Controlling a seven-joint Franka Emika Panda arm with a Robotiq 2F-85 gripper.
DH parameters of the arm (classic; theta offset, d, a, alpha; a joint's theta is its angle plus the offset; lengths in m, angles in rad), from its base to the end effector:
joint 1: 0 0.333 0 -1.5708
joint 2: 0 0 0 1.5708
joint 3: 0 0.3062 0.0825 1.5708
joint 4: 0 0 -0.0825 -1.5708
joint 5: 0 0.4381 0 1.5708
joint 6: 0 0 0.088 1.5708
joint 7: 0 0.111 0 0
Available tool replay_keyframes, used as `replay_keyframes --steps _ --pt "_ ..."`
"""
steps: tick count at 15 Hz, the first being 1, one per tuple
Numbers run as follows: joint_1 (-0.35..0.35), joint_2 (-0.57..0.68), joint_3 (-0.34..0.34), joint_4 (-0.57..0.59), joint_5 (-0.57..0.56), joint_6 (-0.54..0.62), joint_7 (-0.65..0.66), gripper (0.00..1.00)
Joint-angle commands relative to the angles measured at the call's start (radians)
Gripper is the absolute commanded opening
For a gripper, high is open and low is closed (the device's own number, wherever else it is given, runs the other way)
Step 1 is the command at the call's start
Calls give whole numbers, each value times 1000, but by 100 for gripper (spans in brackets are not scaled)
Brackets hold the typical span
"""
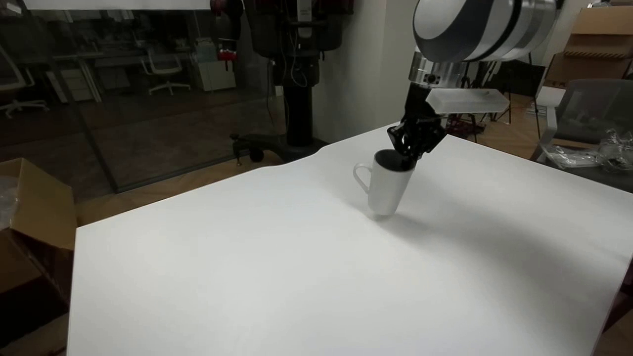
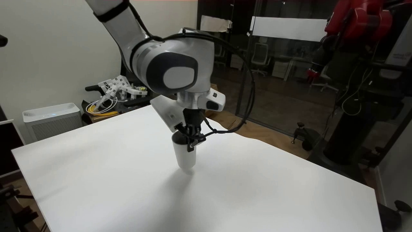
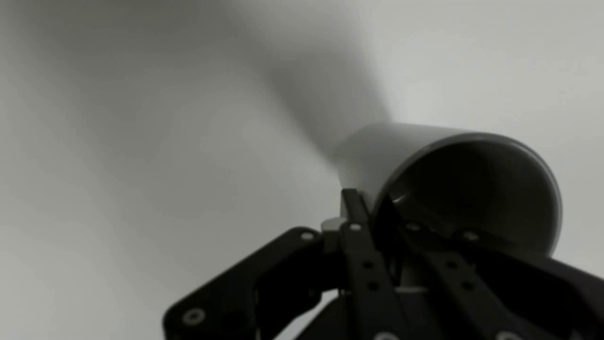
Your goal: Move the cup to the right
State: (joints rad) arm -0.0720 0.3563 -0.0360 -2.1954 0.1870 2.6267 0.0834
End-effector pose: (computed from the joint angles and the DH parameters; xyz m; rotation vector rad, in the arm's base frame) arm 0.5882 -0.0686 0.1689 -3.0085 0.5289 -0.1175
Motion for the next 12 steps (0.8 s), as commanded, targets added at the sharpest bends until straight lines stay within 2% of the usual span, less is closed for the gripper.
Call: replay_keyframes --steps 1,5,12 --pt "-24 52 -13 108 56 -104 84 2" --pt "-41 103 -19 175 99 -180 122 2" --pt "-16 163 -55 230 83 -156 243 2"
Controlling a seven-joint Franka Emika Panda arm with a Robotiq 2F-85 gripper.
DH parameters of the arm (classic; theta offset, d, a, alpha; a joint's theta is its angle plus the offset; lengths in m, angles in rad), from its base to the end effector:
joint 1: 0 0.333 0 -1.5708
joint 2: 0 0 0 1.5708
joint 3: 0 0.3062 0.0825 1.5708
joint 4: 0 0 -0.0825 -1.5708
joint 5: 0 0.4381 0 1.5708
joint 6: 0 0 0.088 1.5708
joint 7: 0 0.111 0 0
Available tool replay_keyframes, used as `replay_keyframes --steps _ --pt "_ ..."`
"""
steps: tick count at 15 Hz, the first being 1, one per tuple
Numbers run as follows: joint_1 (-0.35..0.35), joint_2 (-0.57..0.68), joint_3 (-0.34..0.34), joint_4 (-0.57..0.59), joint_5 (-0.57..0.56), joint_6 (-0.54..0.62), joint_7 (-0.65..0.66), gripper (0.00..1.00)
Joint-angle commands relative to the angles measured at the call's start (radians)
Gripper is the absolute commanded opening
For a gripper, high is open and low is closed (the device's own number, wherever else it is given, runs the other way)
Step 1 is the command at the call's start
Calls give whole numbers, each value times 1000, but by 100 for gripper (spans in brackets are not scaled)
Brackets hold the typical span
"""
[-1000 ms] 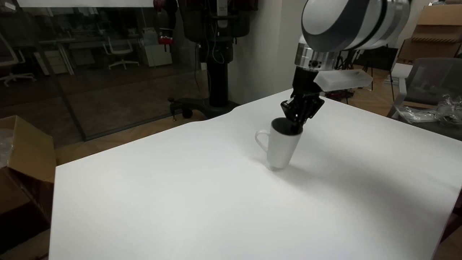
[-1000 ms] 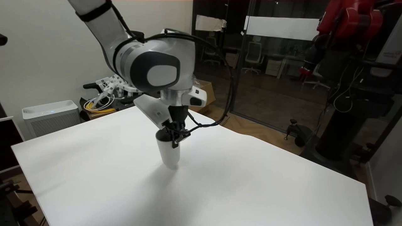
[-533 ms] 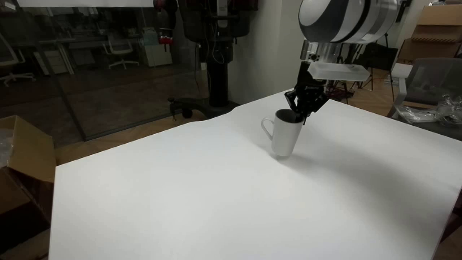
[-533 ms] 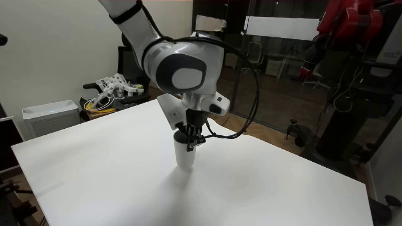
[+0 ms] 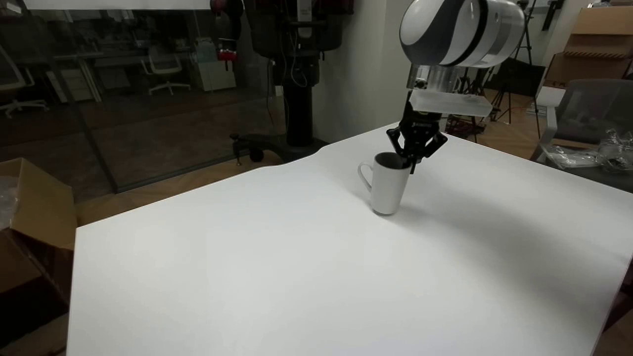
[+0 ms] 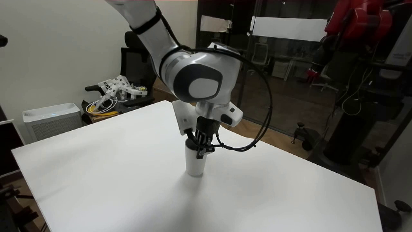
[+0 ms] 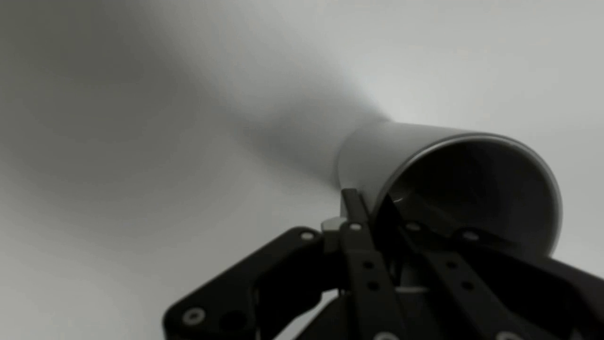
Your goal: Move the cup to the right
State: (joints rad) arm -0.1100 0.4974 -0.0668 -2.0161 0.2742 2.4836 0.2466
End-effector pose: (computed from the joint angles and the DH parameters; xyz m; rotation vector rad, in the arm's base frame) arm 0.6176 -0.1118 0.1438 -2.8592 0.9402 0.0458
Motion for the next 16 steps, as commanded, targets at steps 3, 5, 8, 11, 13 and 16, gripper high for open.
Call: replay_keyframes --steps 3,5,8,11,13,16 --pt "30 37 -35 67 -6 -11 122 2" --pt "34 43 -41 74 -7 -8 143 2" --pt "41 46 -48 82 -10 -12 169 36" --pt "49 42 -55 88 -14 -9 188 51" --pt "55 37 -58 88 -17 -2 196 66" --pt "68 15 -60 69 -21 20 201 86"
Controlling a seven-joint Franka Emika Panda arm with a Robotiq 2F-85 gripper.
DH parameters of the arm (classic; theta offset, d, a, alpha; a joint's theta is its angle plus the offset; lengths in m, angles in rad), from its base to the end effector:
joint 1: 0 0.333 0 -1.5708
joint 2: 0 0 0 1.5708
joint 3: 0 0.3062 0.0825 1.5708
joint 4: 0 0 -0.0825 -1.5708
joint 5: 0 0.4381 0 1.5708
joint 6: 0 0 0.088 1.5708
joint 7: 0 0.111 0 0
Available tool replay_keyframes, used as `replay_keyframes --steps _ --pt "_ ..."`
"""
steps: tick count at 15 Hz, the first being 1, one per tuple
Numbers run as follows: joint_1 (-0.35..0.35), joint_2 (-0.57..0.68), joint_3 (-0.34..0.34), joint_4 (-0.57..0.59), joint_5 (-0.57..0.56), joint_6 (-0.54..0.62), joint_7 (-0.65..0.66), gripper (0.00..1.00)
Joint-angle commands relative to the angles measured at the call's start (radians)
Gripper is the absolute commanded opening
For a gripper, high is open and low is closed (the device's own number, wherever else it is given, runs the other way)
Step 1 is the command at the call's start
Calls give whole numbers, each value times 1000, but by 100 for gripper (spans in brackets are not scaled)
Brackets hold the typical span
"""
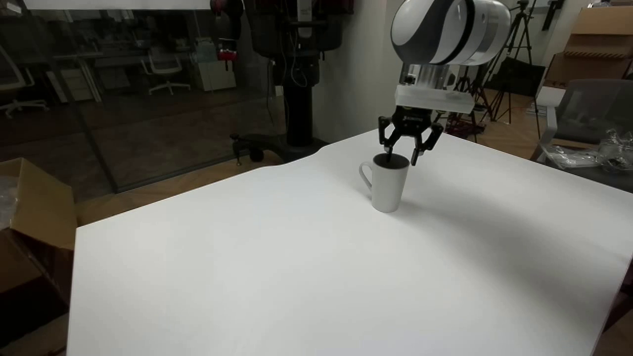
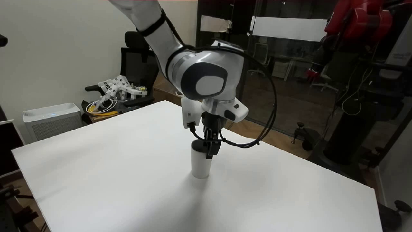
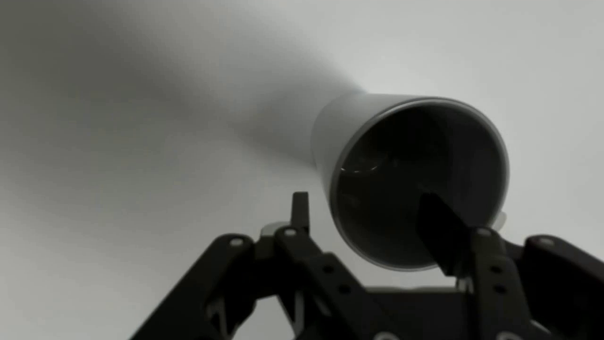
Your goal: Move the cup to the right
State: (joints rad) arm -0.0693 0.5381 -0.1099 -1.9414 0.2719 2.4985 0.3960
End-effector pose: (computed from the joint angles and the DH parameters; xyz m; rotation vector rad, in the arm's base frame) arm 0.6421 -0.1175 0.1515 -2.8052 1.1449 -0.0223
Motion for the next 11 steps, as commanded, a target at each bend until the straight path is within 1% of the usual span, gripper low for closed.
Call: replay_keyframes --steps 1,2,3,6,7,11 --pt "34 -38 -17 -16 -20 12 53 93" --pt "39 -53 -16 -28 -19 17 53 98" --pt "46 -70 -15 -41 -19 23 55 100" --pt "55 -131 3 -86 0 28 43 100" --pt "39 -65 5 -29 -4 20 13 100" --pt "48 -111 9 -65 -4 20 16 100"
